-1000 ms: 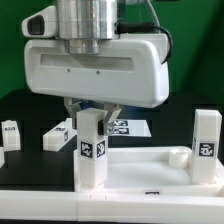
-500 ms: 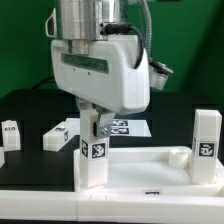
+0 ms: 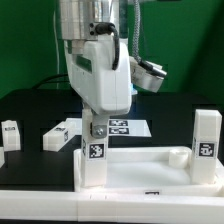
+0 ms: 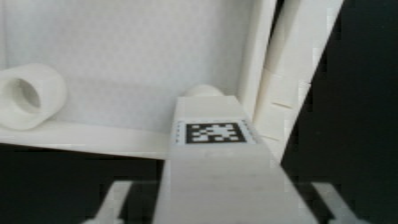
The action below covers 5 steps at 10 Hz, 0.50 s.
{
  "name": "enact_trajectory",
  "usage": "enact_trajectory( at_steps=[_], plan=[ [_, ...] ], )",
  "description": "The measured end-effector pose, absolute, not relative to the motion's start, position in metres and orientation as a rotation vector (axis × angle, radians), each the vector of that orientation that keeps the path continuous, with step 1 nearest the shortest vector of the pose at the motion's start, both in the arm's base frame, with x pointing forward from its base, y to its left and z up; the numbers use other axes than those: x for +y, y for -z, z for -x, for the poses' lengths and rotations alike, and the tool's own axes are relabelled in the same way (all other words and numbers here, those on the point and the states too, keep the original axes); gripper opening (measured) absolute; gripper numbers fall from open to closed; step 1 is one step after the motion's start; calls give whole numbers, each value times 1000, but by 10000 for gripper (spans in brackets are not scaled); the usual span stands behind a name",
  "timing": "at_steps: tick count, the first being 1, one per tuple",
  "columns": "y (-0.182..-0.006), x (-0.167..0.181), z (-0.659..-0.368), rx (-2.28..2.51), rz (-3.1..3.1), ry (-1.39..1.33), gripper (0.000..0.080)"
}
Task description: Assemble desk
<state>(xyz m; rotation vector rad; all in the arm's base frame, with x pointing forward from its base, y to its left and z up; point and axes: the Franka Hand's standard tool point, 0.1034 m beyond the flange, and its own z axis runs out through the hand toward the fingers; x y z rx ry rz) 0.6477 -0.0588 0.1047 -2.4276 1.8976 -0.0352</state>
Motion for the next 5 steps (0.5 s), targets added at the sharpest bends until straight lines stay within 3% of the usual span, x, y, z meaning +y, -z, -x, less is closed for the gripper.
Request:
enact_trajectory(
  at_steps=[1,2,3,5],
  plan=[
    [-105,-59,-648,1847,2467,37,332],
    [-105,-59,-648,1750,2541,42,542],
    [-105,-58,-648,1649,2608,45,616],
    [-104,-57,-648,1387,2769,55,643]
  ],
)
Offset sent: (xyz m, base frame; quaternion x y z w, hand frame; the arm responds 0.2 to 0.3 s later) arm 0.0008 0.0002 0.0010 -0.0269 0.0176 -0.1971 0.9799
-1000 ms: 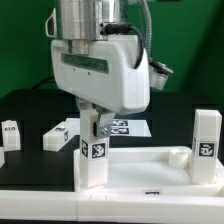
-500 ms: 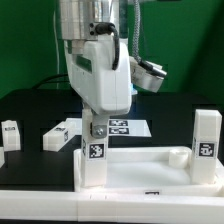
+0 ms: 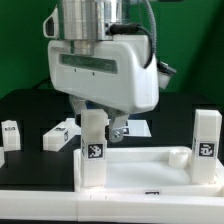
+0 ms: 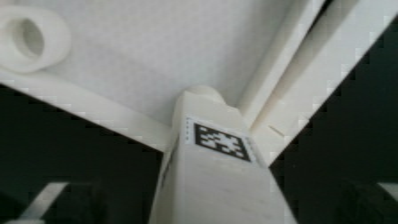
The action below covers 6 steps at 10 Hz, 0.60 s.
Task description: Assemble desk
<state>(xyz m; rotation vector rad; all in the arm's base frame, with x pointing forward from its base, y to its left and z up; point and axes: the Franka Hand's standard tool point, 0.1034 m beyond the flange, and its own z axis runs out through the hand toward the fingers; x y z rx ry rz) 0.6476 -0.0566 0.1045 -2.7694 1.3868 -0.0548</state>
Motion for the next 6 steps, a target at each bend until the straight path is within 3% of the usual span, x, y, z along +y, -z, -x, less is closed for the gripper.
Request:
enact_trajectory(
  at_steps=[6],
  plan=[
    [-105,-59,-648,603,3050,75,649]
  ],
)
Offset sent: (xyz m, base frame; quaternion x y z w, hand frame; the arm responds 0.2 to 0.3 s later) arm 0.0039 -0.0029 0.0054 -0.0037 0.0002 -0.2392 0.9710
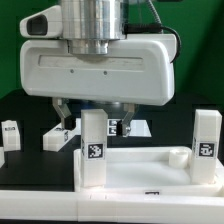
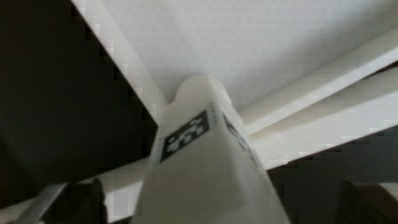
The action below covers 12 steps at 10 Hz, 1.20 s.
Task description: Assemble desk
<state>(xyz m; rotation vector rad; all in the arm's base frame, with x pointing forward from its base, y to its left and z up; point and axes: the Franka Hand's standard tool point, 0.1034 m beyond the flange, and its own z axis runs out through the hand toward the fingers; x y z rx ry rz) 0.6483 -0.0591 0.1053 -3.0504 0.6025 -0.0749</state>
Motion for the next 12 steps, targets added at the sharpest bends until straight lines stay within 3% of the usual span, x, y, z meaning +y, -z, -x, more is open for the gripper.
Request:
enact_trajectory(
  at_steps=[5,8,9,10,11,12],
  plan=[
    [-105,-60,-649,-142,3154,74,649],
    [-105,-60,-649,-220,3150,73,602],
    [-105,-60,-649,-218,3150,73,420],
    [-105,-60,-649,-218,3150,73,420],
    [-105,-60,-649,-218,3150,73,288],
    [-105,-60,-649,-217,3150,74,288]
  ],
)
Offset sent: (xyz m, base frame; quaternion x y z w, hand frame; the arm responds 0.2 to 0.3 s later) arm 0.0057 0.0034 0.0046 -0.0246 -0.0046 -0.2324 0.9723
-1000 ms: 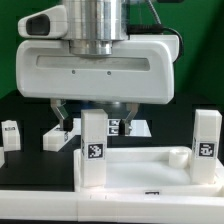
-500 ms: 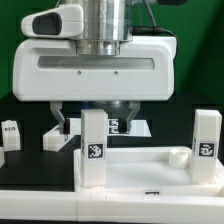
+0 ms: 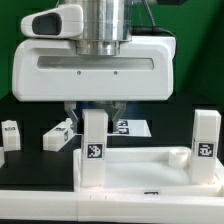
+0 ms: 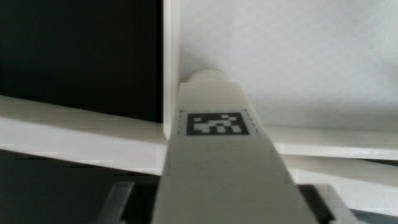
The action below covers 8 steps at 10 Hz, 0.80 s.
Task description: Assemble desk
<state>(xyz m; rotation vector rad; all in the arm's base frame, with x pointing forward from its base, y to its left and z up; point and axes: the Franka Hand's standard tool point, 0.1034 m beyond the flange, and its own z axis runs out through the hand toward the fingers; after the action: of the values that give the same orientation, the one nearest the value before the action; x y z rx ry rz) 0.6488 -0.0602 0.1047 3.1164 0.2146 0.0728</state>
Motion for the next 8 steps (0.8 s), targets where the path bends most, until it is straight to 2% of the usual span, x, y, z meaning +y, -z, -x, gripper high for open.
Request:
enact_trajectory(
  at_steps=[3,8],
  plan=[
    [-105,-60,-649,48,-3132,-76,288],
    [-103,-62,-648,-836,-3052,-88,290]
  ],
)
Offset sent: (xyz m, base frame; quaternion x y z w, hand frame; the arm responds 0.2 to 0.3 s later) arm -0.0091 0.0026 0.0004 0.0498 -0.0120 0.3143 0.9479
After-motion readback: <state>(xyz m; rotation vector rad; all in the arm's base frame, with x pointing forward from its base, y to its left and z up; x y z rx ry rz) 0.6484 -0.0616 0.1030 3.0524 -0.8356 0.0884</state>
